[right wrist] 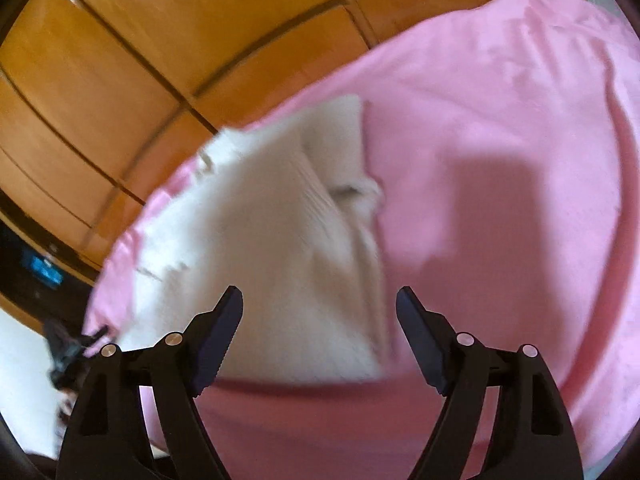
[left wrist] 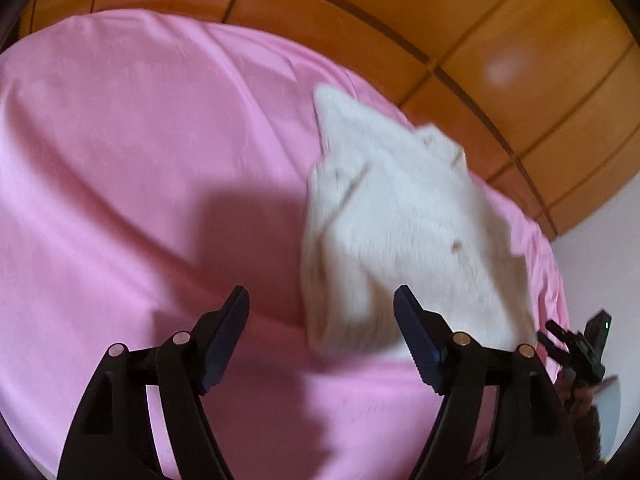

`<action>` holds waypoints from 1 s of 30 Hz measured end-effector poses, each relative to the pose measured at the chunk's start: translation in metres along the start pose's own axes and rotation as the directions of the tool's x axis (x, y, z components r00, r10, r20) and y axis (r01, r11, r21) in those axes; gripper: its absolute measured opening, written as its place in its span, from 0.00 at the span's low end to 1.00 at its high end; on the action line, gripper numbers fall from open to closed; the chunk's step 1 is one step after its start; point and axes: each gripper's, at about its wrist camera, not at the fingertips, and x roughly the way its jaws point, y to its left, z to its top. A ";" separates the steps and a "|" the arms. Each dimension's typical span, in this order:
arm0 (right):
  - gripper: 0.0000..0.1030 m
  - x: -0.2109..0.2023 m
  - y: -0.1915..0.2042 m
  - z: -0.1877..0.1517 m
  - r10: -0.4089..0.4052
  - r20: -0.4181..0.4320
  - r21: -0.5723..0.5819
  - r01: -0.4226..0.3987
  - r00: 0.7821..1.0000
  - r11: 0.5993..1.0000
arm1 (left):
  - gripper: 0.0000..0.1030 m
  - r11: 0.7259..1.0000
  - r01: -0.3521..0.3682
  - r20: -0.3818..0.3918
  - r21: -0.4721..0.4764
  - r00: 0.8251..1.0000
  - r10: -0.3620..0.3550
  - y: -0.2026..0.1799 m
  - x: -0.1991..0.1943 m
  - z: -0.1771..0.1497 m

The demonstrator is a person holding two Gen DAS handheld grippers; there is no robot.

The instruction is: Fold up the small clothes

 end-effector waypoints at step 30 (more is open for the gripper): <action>0.42 -0.075 0.024 -0.043 -0.135 0.061 -0.195 0.144 0.989 0.970 | 0.38 0.978 -0.074 0.072 0.193 0.996 0.061 -0.042 -0.093 -0.064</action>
